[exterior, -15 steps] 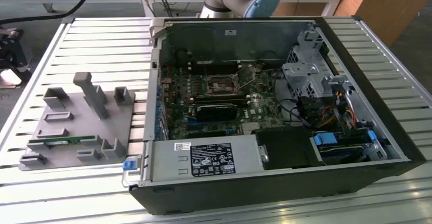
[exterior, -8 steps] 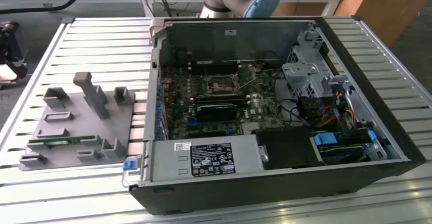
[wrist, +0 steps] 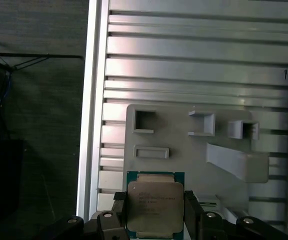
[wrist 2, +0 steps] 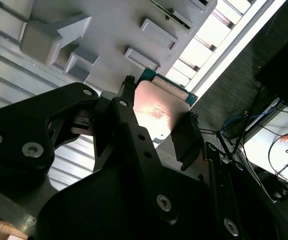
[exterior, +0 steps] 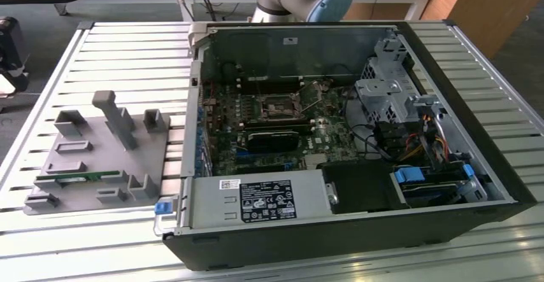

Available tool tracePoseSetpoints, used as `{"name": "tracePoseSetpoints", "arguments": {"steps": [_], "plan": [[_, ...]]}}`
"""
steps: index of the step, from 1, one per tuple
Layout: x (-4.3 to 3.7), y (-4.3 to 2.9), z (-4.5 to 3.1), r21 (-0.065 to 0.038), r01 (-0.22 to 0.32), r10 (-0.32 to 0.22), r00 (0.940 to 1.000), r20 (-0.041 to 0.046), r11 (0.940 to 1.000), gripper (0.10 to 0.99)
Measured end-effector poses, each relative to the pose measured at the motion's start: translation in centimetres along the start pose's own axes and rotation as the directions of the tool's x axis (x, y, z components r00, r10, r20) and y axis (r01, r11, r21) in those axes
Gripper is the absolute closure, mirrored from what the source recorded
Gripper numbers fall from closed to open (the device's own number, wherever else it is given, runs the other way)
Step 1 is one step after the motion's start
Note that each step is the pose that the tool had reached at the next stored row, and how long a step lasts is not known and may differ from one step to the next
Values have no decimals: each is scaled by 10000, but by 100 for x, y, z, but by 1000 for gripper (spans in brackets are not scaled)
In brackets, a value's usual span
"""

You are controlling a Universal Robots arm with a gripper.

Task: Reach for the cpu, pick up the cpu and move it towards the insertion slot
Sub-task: 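Pick up the cpu and move it towards the insertion slot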

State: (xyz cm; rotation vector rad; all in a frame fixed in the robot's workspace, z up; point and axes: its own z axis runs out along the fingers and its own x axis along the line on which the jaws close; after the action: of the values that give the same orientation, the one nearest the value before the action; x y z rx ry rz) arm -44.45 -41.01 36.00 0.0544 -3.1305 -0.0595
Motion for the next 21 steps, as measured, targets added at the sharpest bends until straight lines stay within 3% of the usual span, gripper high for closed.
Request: {"name": "tracePoseSetpoints", "arguments": {"steps": [21], "plan": [[3, 34, -371, 0, -2, 2, 10000, 0, 10000, 545]]}}
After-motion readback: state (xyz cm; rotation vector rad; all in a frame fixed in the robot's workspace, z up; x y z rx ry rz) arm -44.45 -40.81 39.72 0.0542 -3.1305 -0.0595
